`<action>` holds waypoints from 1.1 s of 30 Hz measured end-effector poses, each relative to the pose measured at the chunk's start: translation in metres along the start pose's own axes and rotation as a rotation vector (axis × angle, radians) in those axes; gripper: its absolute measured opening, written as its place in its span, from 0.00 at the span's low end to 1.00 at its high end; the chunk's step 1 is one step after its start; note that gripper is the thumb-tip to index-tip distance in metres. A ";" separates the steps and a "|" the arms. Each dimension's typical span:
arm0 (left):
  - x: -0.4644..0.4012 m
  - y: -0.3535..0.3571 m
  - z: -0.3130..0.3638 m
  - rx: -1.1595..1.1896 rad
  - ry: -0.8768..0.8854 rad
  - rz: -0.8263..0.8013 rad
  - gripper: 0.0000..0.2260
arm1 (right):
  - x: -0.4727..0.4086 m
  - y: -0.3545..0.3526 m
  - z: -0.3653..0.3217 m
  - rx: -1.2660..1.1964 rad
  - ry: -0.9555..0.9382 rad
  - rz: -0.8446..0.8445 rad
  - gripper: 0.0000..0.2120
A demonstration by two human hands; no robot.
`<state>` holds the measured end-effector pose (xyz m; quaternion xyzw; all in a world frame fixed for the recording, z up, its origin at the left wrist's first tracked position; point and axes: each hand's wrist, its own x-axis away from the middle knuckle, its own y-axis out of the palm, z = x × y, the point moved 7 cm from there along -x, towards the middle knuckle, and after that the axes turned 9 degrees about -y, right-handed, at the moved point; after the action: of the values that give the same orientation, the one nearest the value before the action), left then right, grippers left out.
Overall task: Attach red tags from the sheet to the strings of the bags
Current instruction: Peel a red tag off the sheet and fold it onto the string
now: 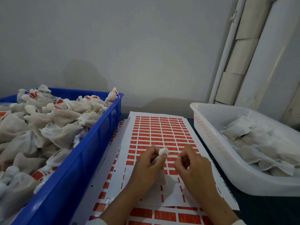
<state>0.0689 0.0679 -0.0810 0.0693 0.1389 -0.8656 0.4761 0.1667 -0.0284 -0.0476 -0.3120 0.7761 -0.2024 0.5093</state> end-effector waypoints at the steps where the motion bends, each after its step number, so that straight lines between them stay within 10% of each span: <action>1: -0.001 -0.001 0.000 0.012 -0.008 0.010 0.05 | 0.000 0.001 0.002 -0.003 0.007 -0.002 0.10; 17: -0.002 -0.004 -0.002 0.117 -0.084 -0.044 0.07 | 0.000 0.003 0.027 -0.136 0.202 0.010 0.04; 33: -0.003 0.002 -0.005 0.049 -0.058 -0.101 0.05 | 0.005 0.026 -0.004 -0.018 -0.116 -0.216 0.08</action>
<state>0.0719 0.0712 -0.0851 0.0488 0.1071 -0.8933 0.4338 0.1547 -0.0125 -0.0658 -0.4094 0.7091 -0.2309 0.5256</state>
